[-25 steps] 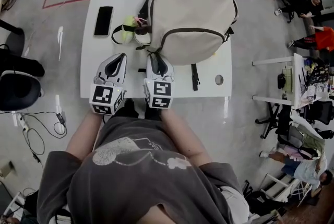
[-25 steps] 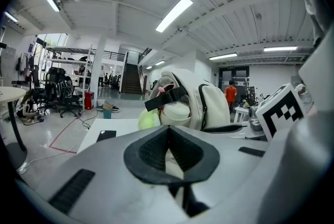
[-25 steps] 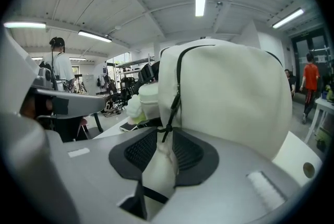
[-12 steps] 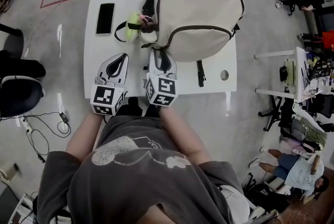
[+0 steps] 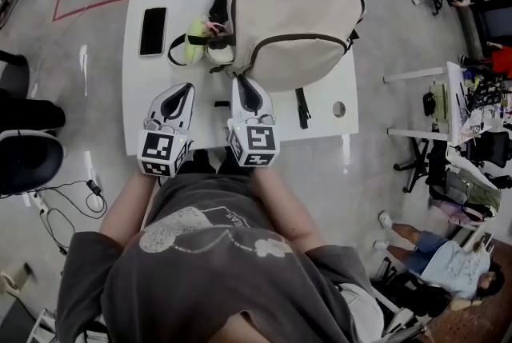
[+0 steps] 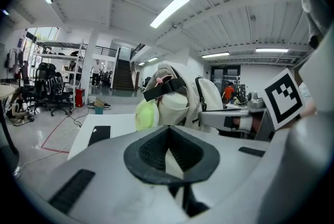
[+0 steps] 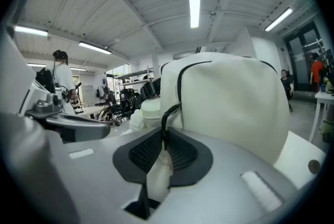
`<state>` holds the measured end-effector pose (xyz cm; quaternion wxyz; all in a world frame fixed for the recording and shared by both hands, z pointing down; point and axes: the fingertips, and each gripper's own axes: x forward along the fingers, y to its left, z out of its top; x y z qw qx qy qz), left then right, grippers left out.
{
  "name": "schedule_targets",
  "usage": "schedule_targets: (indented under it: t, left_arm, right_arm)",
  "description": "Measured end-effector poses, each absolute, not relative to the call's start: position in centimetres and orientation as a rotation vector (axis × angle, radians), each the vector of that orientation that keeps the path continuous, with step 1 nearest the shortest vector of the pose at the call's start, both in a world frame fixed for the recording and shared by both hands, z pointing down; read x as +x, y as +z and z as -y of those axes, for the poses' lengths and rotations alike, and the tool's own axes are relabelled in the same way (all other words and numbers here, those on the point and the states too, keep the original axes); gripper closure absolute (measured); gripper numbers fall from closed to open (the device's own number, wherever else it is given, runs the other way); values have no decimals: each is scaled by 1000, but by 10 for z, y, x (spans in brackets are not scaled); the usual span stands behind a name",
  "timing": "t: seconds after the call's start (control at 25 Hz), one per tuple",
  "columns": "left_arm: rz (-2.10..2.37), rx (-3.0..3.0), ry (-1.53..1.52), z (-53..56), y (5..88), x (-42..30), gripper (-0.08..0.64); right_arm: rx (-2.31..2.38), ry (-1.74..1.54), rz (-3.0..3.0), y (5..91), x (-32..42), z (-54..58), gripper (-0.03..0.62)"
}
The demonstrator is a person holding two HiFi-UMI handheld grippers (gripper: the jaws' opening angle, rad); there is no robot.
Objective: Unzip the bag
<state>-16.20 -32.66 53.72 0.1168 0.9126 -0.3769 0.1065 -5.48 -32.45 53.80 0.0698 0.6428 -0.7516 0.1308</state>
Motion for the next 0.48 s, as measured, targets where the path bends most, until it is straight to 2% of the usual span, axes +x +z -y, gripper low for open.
schedule_targets:
  t: [0.48]
  left_arm:
    - [970,2732,271,317,533,-130,554]
  right_arm:
    - [1799,124,2365,484,-64,318,566]
